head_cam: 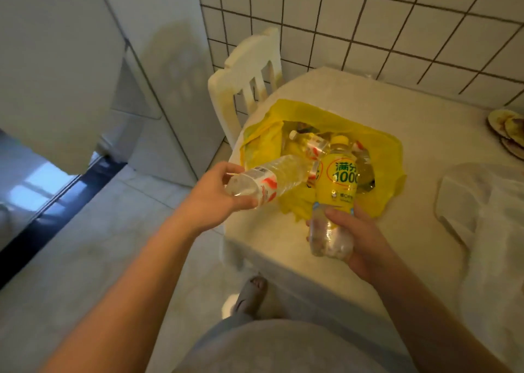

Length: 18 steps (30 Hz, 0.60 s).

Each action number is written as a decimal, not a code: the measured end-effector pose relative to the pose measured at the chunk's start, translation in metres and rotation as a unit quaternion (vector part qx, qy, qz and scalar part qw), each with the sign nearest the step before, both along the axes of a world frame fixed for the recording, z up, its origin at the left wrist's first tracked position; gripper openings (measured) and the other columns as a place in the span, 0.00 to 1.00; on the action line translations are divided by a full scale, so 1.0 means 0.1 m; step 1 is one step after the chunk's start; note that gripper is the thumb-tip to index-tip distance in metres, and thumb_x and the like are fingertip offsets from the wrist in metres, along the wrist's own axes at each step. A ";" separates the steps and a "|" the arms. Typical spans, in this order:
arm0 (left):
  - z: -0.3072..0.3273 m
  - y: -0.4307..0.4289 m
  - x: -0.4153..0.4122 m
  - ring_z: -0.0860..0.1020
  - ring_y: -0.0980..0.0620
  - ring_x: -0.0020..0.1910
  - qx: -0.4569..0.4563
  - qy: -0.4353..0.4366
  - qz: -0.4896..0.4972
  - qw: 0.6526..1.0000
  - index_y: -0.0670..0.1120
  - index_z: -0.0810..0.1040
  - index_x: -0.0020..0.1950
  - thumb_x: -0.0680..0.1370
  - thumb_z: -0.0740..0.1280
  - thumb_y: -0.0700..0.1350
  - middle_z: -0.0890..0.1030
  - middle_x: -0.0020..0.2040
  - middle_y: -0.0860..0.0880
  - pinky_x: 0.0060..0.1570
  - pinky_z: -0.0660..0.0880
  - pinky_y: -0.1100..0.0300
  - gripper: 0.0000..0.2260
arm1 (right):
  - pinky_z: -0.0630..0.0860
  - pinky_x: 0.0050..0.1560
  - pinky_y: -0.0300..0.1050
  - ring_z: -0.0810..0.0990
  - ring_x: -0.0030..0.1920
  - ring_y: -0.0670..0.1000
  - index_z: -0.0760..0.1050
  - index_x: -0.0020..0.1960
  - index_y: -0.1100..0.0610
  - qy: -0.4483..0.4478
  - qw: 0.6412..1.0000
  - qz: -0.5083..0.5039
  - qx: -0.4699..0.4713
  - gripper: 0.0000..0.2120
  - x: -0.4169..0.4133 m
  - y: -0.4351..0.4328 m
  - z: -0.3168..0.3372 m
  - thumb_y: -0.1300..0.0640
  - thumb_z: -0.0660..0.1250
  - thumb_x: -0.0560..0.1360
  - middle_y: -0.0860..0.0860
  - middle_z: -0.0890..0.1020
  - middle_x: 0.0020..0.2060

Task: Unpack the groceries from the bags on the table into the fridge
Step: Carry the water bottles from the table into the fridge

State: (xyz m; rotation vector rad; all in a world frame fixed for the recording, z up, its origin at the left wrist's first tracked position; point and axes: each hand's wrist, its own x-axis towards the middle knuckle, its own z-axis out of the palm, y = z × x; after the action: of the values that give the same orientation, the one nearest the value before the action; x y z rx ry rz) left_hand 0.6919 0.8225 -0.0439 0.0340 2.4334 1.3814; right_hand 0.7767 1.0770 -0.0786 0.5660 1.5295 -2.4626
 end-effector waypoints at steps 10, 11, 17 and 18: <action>0.00 -0.85 0.85 0.80 0.53 0.50 0.024 0.068 0.155 0.985 0.55 0.79 0.56 0.68 0.81 0.46 0.81 0.52 0.52 0.46 0.78 0.57 0.19 | 0.79 0.54 0.60 0.83 0.55 0.61 0.74 0.65 0.52 0.028 0.989 0.124 0.071 0.35 0.18 -0.79 -0.07 0.54 0.79 0.60 0.57 0.84 0.54; 0.00 -0.95 0.91 0.80 0.53 0.49 0.038 0.070 0.166 0.983 0.53 0.80 0.55 0.68 0.80 0.44 0.81 0.51 0.52 0.46 0.78 0.58 0.18 | 0.79 0.55 0.59 0.83 0.55 0.60 0.74 0.65 0.52 0.038 0.987 0.139 0.076 0.33 0.19 -0.92 -0.06 0.55 0.78 0.61 0.56 0.85 0.54; -0.10 -1.80 1.22 0.83 0.55 0.52 0.184 0.053 0.283 0.940 0.48 0.81 0.58 0.74 0.74 0.41 0.85 0.52 0.49 0.54 0.80 0.57 0.13 | 0.80 0.49 0.52 0.84 0.50 0.57 0.76 0.62 0.53 0.077 0.969 0.206 0.108 0.32 0.20 -1.89 -0.03 0.49 0.77 0.59 0.58 0.85 0.51; -0.12 -1.99 1.26 0.83 0.53 0.53 0.197 0.058 0.307 0.930 0.48 0.81 0.58 0.75 0.72 0.41 0.85 0.53 0.49 0.55 0.80 0.56 0.12 | 0.80 0.48 0.52 0.83 0.48 0.57 0.76 0.61 0.54 0.080 0.967 0.212 0.113 0.31 0.20 -2.10 -0.04 0.48 0.76 0.59 0.59 0.85 0.50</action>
State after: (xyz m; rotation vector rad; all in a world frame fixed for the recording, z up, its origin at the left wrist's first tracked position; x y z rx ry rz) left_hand 0.8180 0.6238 -0.0557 -0.6128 2.3070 2.1705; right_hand 0.7972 0.8675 -0.0824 0.0542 1.7873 -2.0645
